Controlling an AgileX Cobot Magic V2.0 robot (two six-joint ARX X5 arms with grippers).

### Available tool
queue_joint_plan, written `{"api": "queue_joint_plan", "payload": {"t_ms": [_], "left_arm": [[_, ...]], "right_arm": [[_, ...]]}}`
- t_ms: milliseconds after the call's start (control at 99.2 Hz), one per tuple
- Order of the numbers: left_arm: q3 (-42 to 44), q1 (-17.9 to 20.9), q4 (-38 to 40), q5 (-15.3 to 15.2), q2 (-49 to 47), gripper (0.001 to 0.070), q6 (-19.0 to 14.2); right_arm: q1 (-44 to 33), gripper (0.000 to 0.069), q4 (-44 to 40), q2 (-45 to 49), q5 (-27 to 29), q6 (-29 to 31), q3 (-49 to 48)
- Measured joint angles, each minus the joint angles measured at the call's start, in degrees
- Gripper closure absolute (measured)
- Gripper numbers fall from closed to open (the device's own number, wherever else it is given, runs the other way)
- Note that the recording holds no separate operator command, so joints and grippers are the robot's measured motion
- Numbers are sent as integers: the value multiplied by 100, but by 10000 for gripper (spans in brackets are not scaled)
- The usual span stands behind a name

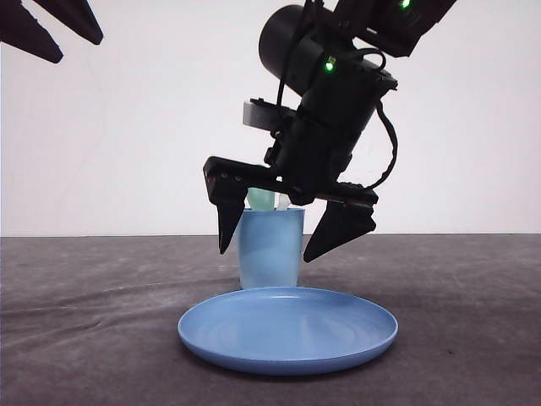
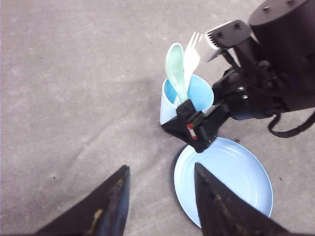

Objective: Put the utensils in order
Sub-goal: 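Lower the right gripper around the blue cup and grasp it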

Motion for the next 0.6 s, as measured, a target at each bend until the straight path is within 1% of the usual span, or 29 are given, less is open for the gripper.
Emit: {"api": "queue_joint_plan", "payload": {"t_ms": [60, 101, 272, 333, 464, 605], "left_arm": [[0, 0, 0, 0, 0, 474, 0], [0, 0, -4, -2, 0, 474, 0], [0, 0, -7, 0, 0, 474, 2], [0, 0, -7, 0, 0, 474, 2], [0, 0, -7, 0, 0, 474, 2], [0, 0, -31, 0, 0, 474, 2]], "right_arm": [[-2, 14, 7, 15, 0, 0, 13], [-2, 34, 11, 20, 0, -2, 24], [-4, 189, 39, 26, 4, -92, 48], [-9, 228, 33, 28, 2, -109, 70], [-9, 271, 7, 28, 0, -151, 170], [-9, 275, -192, -17, 0, -197, 260]]}}
